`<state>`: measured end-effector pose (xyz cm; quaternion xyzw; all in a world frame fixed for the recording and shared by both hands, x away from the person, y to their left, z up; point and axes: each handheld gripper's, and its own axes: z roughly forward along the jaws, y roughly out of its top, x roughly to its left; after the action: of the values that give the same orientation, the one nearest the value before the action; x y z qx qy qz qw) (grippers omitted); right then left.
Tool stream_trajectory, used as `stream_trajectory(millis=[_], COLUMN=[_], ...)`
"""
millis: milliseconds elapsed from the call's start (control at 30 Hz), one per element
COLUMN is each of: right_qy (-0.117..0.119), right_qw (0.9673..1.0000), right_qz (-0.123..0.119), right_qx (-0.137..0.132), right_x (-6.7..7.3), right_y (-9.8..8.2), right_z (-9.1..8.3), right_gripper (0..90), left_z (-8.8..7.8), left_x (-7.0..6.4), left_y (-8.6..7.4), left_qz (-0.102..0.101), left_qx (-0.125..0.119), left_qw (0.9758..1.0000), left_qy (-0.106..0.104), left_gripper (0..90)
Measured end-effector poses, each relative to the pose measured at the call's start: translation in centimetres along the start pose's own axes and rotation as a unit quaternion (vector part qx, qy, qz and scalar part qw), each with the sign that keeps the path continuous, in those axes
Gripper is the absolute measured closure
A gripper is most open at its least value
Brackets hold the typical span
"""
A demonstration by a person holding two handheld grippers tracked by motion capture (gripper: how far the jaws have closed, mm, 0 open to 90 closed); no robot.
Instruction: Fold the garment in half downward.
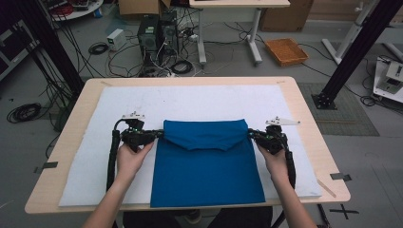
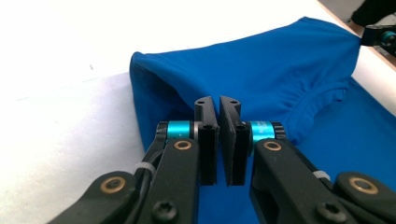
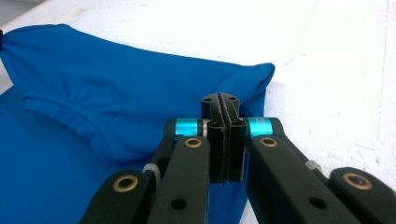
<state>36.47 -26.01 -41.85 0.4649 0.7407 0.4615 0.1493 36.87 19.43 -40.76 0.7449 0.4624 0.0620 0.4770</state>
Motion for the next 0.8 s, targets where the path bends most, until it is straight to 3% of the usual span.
stream_trajectory(millis=[200,467,667,800], right_qy=[0.012,0.021,0.031,0.036], right_qw=[0.9998,0.9987,0.9978,0.9973], right_qz=[-0.012,-0.038,-0.054,-0.061], right_qx=[-0.012,-0.028,-0.023,-0.021], right_x=[1.0,3.0,4.3,5.2], right_y=[-0.4,-1.9,-3.6,-4.8], right_z=[-2.1,-4.9,-6.9,-8.2], right_gripper=[90.0,90.0,90.0,90.0], left_z=[-1.9,-4.5,-5.9,-6.8], left_x=[-1.7,-4.0,-5.5,-6.5], left_y=[-0.9,-2.9,-4.9,-6.1], left_qz=[0.025,0.055,0.067,0.074], left_qx=[0.001,-0.018,-0.015,0.001], left_qw=[0.9997,0.9983,0.9974,0.9966], left_qy=[-0.006,-0.009,-0.023,-0.036], left_gripper=[85.7,85.8,85.8,85.8])
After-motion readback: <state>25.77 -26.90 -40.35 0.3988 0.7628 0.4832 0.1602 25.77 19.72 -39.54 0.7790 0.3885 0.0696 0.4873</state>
